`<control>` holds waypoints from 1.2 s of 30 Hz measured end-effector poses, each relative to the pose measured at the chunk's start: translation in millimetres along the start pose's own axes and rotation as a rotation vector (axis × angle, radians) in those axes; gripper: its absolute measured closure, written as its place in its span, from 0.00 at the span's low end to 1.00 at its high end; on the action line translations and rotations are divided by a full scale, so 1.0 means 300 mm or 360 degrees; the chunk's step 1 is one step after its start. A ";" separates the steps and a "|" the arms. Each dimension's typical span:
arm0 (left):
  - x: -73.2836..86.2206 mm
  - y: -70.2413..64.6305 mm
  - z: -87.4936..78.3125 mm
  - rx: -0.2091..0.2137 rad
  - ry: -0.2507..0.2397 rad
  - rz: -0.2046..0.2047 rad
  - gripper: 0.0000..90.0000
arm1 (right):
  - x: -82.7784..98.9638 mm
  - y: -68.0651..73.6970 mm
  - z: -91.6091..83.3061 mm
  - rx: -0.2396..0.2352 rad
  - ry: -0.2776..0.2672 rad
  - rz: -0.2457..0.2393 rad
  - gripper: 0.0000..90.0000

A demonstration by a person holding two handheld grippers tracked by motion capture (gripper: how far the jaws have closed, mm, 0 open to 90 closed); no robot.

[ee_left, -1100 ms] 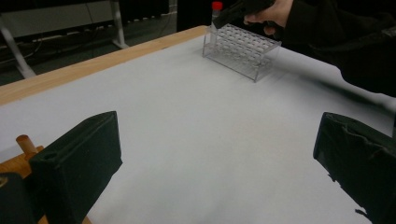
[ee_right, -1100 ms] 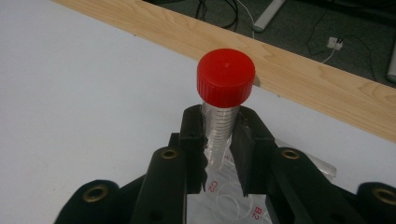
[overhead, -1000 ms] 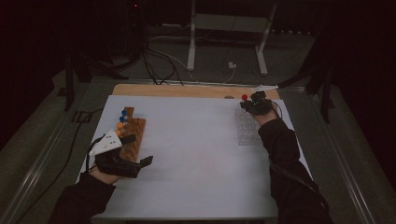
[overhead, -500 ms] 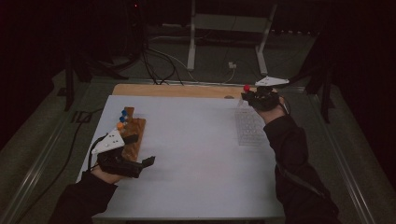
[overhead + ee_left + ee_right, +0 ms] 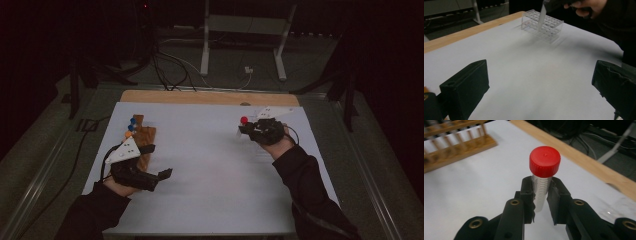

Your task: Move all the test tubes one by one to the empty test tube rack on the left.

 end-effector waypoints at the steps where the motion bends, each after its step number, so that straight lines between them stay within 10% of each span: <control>1: -0.002 -0.003 0.005 0.0000 0.0005 0.0007 0.02 | 0.007 0.021 0.001 -0.0019 0.0001 -0.0002 0.84; 16: -0.046 -0.055 0.099 0.0128 0.0034 0.0048 0.02 | 0.077 0.280 0.032 -0.0236 0.0128 -0.0149 0.84; 28: -0.110 -0.114 0.190 0.0243 0.0012 0.0125 0.09 | 0.082 0.388 0.031 -0.0352 0.0116 -0.0185 0.84; 36: -0.127 -0.154 0.267 0.0289 0.0022 0.0184 0.32 | 0.088 0.421 0.036 -0.0393 0.0131 -0.0204 0.84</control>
Point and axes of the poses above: each handheld gripper's, and its own axes: z roughly forward along the jaws, x roughly out of its underside, y roughly to its left, the point moved 5 cm from there along z, roughly forward along the jaws, and after that the axes turned 3 degrees about z, right-handed, at the moved point
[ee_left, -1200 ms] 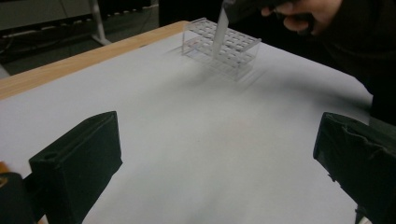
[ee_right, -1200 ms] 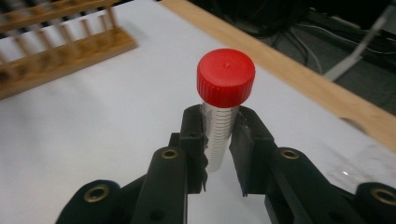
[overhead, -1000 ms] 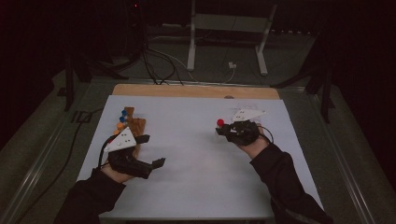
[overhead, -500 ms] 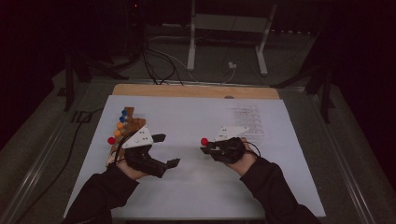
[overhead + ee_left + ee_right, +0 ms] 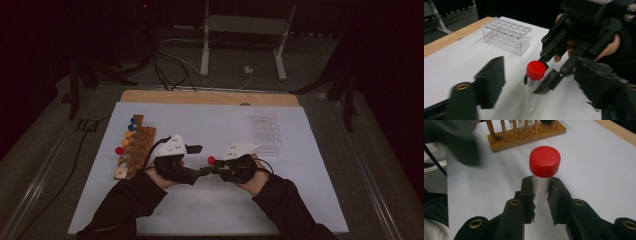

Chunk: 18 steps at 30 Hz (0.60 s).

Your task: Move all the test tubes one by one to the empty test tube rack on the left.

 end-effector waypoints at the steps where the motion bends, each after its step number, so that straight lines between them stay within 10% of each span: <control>1: 0.003 0.000 0.009 0.0005 0.0009 0.0011 0.36 | -0.001 0.002 -0.001 -0.0005 -0.0003 0.0008 0.84; 11: 0.007 0.005 0.057 -0.0011 0.0029 0.0086 0.76 | -0.010 0.005 -0.006 -0.0007 -0.0015 0.0006 0.83; 16: -0.006 0.009 0.044 -0.0034 0.0018 0.0111 0.79 | -0.016 0.002 -0.018 0.0002 -0.0063 0.0001 0.81; 18: -0.013 0.017 0.029 -0.0048 0.0016 0.0109 0.80 | -0.019 -0.003 -0.025 0.0004 -0.0091 0.0017 0.65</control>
Point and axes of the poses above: each handheld gripper's, and its own axes: z roughly forward along the jaws, x roughly out of its underside, y roughly to its left, the point moved 5 cm from there along z, roughly forward along the jaws, and after that the axes turned 3 degrees about z, right-handed, at the moved point
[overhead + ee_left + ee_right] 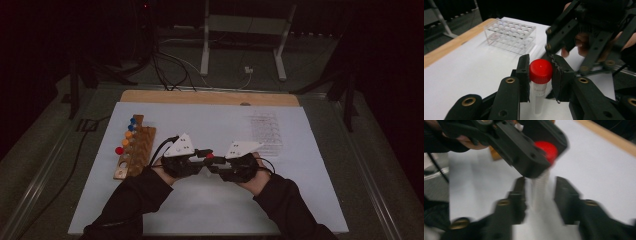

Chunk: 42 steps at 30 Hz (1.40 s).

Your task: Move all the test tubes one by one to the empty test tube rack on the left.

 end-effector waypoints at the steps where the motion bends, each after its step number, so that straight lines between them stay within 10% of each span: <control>1: -0.003 0.007 -0.010 -0.0011 0.0000 -0.0010 0.80 | -0.002 -0.003 -0.007 0.0018 -0.0025 0.0008 0.62; 13: -0.018 0.104 -0.252 -0.0239 -0.0043 -0.0066 0.80 | 0.025 -0.056 -0.097 0.0041 -0.0201 0.0131 0.02; 28: 0.067 0.175 -0.556 -0.0543 -0.0038 -0.0177 0.80 | 0.035 -0.061 -0.109 0.0058 -0.0242 0.0136 0.00; 42: 0.172 0.208 -0.689 -0.0718 0.0004 -0.0269 0.80 | 0.038 -0.069 -0.110 0.0087 -0.0243 0.0136 0.00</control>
Point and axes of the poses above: each handheld gripper's, and its own axes: z roughly forward along the jaws, x roughly out of its underside, y roughly to its left, the point moved 5 cm from there along z, roughly forward along the jaws, and after that the axes turned 3 degrees about z, right-handed, at the moved point
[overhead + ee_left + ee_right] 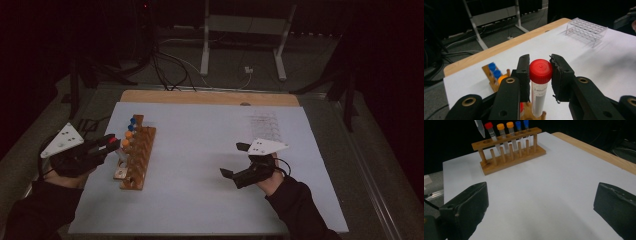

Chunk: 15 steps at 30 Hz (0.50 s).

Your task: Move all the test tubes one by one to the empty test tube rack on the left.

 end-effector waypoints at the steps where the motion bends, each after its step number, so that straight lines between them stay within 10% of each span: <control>1: 0.010 0.005 -0.001 -0.0020 0.0006 0.0001 0.80 | 0.000 0.000 0.000 0.0002 0.0000 -0.0004 0.00; 15: 0.156 0.023 0.047 -0.0050 0.0051 -0.0113 0.80 | 0.004 -0.006 -0.001 0.0011 0.0010 -0.0003 0.00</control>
Point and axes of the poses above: each handheld gripper's, and its own axes: z roughly forward along the jaws, x roughly out of its underside, y roughly to its left, the point moved 5 cm from there along z, roughly forward along the jaws, and after that the axes turned 3 degrees about z, right-handed, at the moved point
